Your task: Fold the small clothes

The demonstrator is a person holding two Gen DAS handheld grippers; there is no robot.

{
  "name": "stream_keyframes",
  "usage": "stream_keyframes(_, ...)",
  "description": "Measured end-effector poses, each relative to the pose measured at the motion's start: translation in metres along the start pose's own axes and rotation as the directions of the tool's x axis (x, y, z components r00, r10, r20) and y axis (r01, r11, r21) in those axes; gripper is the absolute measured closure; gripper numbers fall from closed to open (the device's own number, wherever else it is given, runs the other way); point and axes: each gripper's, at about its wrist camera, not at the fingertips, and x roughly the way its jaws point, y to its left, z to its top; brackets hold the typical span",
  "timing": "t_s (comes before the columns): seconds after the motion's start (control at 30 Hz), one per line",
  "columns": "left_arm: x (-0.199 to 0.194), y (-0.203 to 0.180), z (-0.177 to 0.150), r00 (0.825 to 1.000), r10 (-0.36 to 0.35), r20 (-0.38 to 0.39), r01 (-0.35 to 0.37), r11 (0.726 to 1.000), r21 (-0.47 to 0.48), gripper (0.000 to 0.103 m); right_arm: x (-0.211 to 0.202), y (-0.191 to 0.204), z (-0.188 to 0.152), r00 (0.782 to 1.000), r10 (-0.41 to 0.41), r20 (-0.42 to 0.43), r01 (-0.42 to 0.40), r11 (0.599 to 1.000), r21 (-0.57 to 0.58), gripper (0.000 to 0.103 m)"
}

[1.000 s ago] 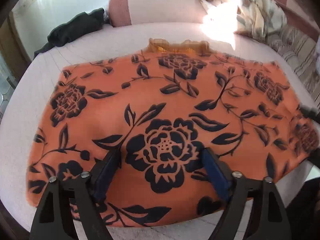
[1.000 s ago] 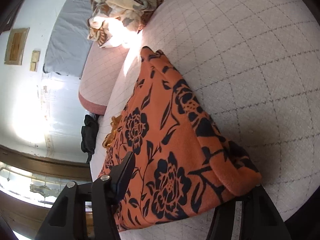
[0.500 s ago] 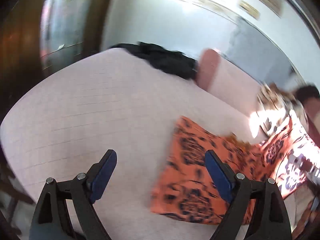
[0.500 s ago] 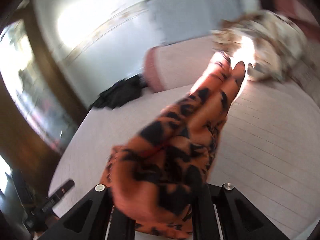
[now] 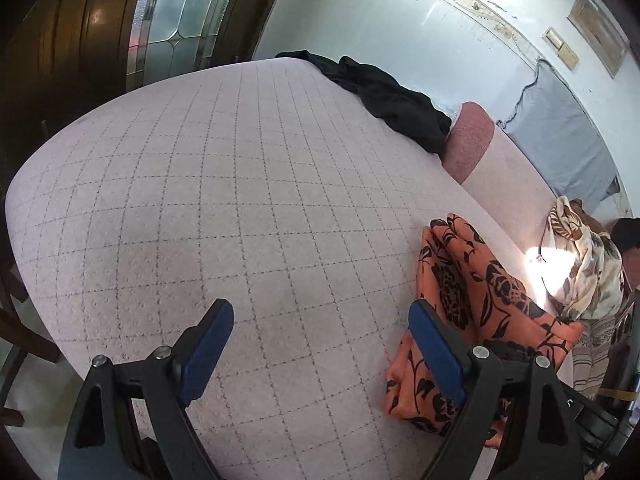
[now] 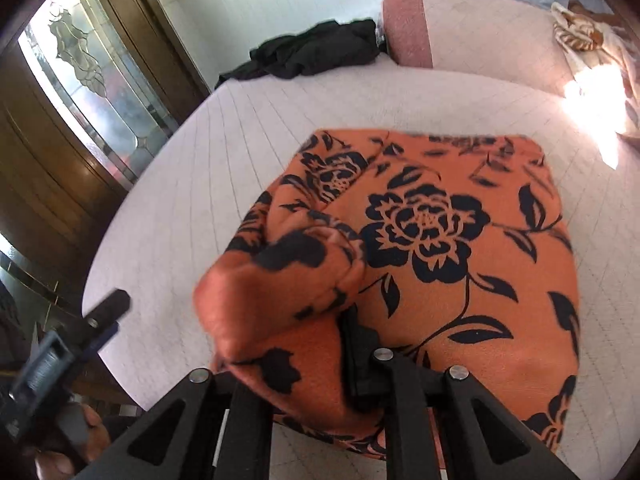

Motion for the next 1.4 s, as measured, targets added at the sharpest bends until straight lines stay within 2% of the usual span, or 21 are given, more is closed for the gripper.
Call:
stream_keyframes(0.07, 0.001, 0.001, 0.001, 1.000, -0.005, 0.004, 0.005, 1.000, 0.000, 0.013, 0.003, 0.017, -0.003, 1.000, 0.001, -0.009, -0.002, 0.997, -0.072, 0.063)
stream_keyframes(0.1, 0.001, 0.002, 0.003, 1.000, -0.008, 0.005, 0.008, 1.000, -0.008, 0.013, 0.013, 0.025, -0.009, 0.997, 0.042, -0.059, -0.048, 0.993, -0.106, 0.022)
stream_keyframes(0.13, 0.002, 0.003, 0.004, 1.000, -0.007, 0.008, 0.007, 1.000, -0.018, 0.013, 0.024, 0.026, -0.018, 0.986, 0.119, -0.113, -0.131, 0.986, -0.105, 0.015)
stream_keyframes(0.17, 0.001, 0.005, 0.005, 1.000, -0.004, 0.009, 0.004, 1.000, -0.024, 0.013, 0.025, 0.028, -0.026, 0.979, 0.167, -0.116, -0.178, 0.980, -0.092, 0.015)
stream_keyframes(0.23, 0.001, 0.008, 0.005, 1.000, 0.001, 0.010, -0.001, 1.000, -0.027, 0.013, 0.015, 0.025, -0.034, 0.981, 0.185, -0.051, -0.188, 0.980, -0.071, 0.015)
stream_keyframes(0.3, -0.001, 0.006, 0.004, 1.000, -0.007, 0.013, 0.007, 1.000, -0.016, 0.013, -0.001, 0.007, -0.039, 0.969, 0.246, 0.000, -0.246, 0.969, 0.009, 0.016)
stream_keyframes(0.43, -0.008, -0.017, -0.001, 0.994, -0.109, 0.002, 0.108, 0.992, 0.062, 0.013, -0.038, -0.034, -0.044, 0.962, 0.250, 0.105, -0.261, 0.959, 0.106, 0.016)
stream_keyframes(0.5, -0.009, -0.042, -0.011, 0.981, -0.184, -0.053, 0.190, 0.971, 0.142, 0.013, -0.057, -0.056, -0.050, 0.961, 0.235, 0.144, -0.255, 0.957, 0.140, 0.016)
stream_keyframes(0.57, -0.003, -0.069, -0.025, 0.966, -0.220, -0.134, 0.246, 0.944, 0.219, 0.013, -0.073, -0.076, -0.059, 0.963, 0.213, 0.164, -0.241, 0.955, 0.171, 0.016)
stream_keyframes(0.63, 0.007, -0.087, -0.036, 0.955, -0.226, -0.195, 0.271, 0.930, 0.249, 0.014, -0.080, -0.099, -0.063, 0.965, 0.198, 0.172, -0.232, 0.950, 0.209, 0.016)
stream_keyframes(0.67, 0.011, -0.093, -0.038, 0.956, -0.206, -0.208, 0.257, 0.931, 0.259, 0.015, -0.084, -0.111, -0.068, 0.965, 0.195, 0.177, -0.234, 0.944, 0.231, 0.016)
stream_keyframes(0.77, 0.023, -0.096, -0.034, 0.951, -0.193, -0.243, 0.247, 0.944, 0.218, 0.034, -0.089, -0.128, -0.080, 0.958, 0.212, 0.192, -0.260, 0.924, 0.281, 0.016)
stream_keyframes(0.83, 0.035, -0.092, -0.029, 0.935, -0.203, -0.290, 0.256, 0.954, 0.155, 0.078, -0.089, -0.132, -0.086, 0.956, 0.215, 0.198, -0.266, 0.921, 0.286, 0.016)
stream_keyframes(0.87, 0.042, -0.088, -0.027, 0.929, -0.199, -0.313, 0.245, 0.962, 0.117, 0.084, -0.088, -0.134, -0.088, 0.955, 0.218, 0.199, -0.269, 0.920, 0.284, 0.016)
stream_keyframes(0.93, 0.057, -0.068, -0.027, 0.917, -0.190, -0.349, 0.208, 0.978, 0.014, 0.089, -0.086, -0.135, -0.089, 0.953, 0.226, 0.200, -0.277, 0.918, 0.282, 0.016)
stream_keyframes(1.0, 0.071, -0.041, -0.035, 0.889, -0.259, -0.378, 0.221, 0.965, -0.142, 0.089, -0.085, -0.138, -0.088, 0.951, 0.238, 0.199, -0.288, 0.915, 0.283, 0.016)
stream_keyframes(1.03, 0.070, -0.038, -0.036, 0.888, -0.275, -0.368, 0.233, 0.960, -0.156, 0.089, -0.082, -0.139, -0.086, 0.951, 0.241, 0.196, -0.290, 0.914, 0.285, 0.016)
stream_keyframes(1.1, 0.062, -0.048, -0.034, 0.903, -0.238, -0.358, 0.220, 0.971, -0.092, 0.089, -0.083, -0.143, -0.085, 0.948, 0.249, 0.198, -0.300, 0.908, 0.292, 0.016)
stream_keyframes(1.27, 0.034, -0.075, -0.028, 0.948, -0.074, -0.308, 0.108, 0.990, 0.094, 0.083, -0.086, -0.154, -0.077, 0.937, 0.269, 0.222, -0.328, 0.897, 0.297, 0.016)
stream_keyframes(1.37, -0.001, -0.101, -0.021, 0.988, 0.021, -0.153, 0.020, 0.965, 0.261, 0.061, -0.083, -0.167, -0.081, 0.928, 0.292, 0.232, -0.359, 0.869, 0.340, 0.016)
stream_keyframes(1.4, -0.011, -0.112, -0.019, 0.995, 0.029, -0.101, 0.004, 0.951, 0.310, 0.043, -0.083, -0.172, -0.083, 0.926, 0.292, 0.238, -0.363, 0.860, 0.359, 0.016)
